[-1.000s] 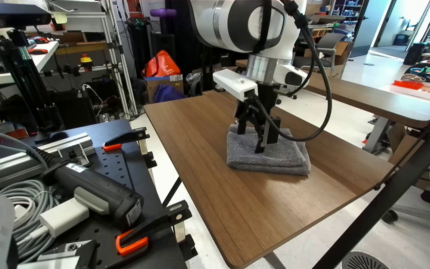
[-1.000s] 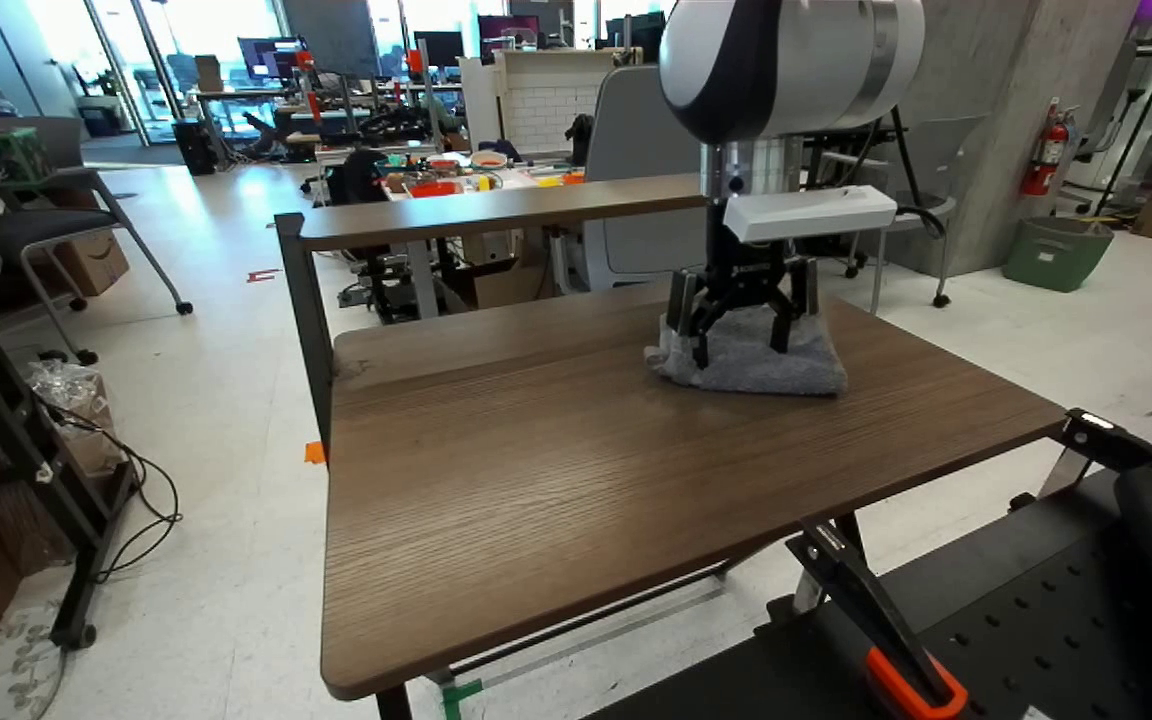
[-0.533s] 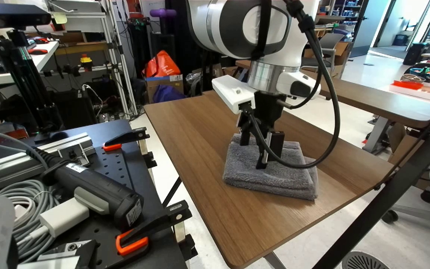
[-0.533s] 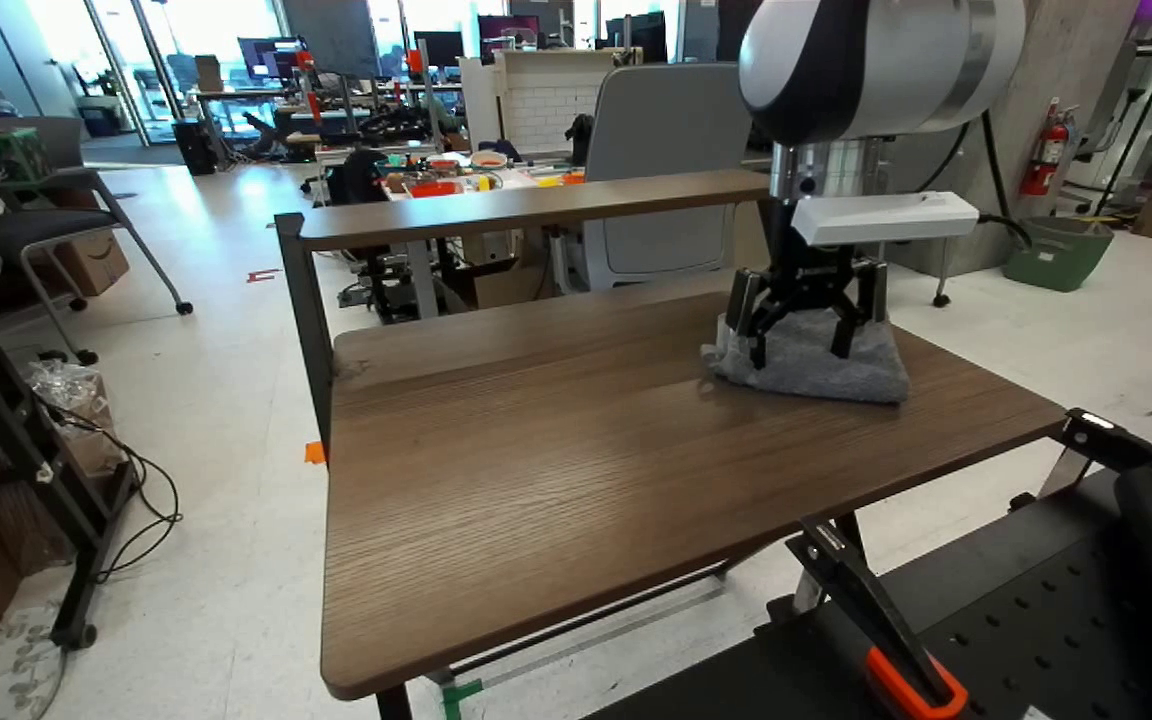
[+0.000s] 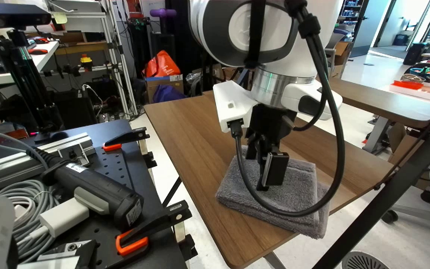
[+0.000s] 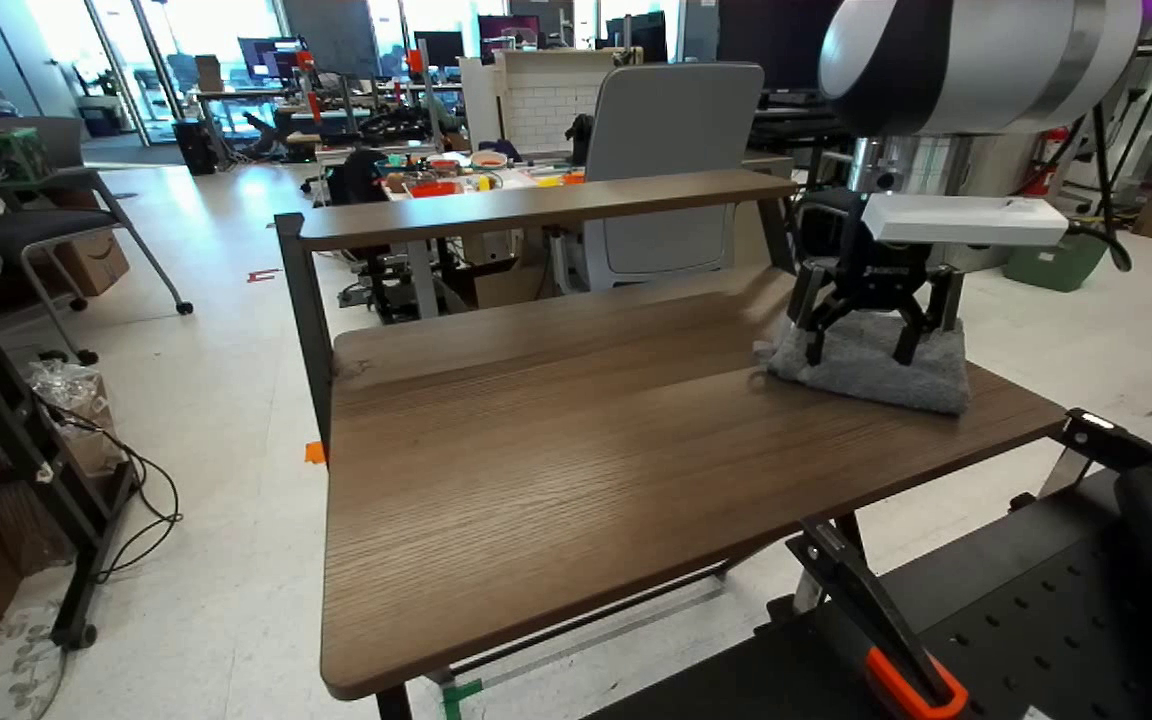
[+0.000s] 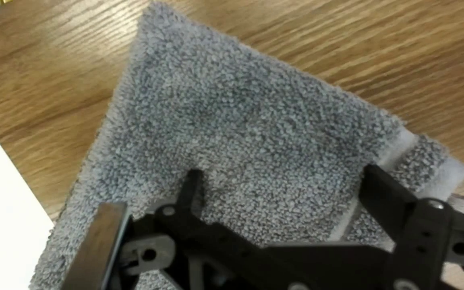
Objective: Move the towel to the right.
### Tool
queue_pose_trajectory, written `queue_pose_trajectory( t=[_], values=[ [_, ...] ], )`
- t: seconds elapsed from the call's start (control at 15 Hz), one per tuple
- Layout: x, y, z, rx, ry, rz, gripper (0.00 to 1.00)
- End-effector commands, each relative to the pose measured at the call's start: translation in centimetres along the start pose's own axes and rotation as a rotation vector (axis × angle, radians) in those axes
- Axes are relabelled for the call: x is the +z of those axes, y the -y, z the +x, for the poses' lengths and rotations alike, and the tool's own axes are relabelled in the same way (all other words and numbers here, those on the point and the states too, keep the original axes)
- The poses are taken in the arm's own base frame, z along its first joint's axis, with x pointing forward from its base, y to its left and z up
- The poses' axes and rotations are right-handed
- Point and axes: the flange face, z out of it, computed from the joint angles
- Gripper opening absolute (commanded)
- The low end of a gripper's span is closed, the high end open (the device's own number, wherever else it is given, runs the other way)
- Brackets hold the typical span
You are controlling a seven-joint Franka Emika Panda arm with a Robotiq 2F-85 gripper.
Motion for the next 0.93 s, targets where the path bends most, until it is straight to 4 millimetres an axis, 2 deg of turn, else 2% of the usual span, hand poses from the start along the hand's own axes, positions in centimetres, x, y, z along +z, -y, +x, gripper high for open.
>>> queue_pose_trajectory(
  t=[0.0, 0.13, 0.27, 0.6, 0.67, 0.73, 0.87],
  values=[
    [-0.7, -0.4, -0.7, -0.001, -0.009, 0.032, 1.00],
    [-1.2, 0.3, -0.6, -0.014, -0.001, 0.034, 1.00],
    [-2.6, 1.5, -0.8, -0.043, 0.003, 0.034, 1.00],
    [-9.1, 4.9, -3.3, -0.137, -0.045, 0.017, 1.00],
    [-9.9, 5.5, -3.7, -0.161, -0.033, 0.008, 1.00],
    [-7.5, 5.1, -1.9, -0.131, -0.047, 0.029, 1.00],
    [-9.5, 6.0, -2.9, -0.158, -0.042, 0.025, 1.00]
  ],
)
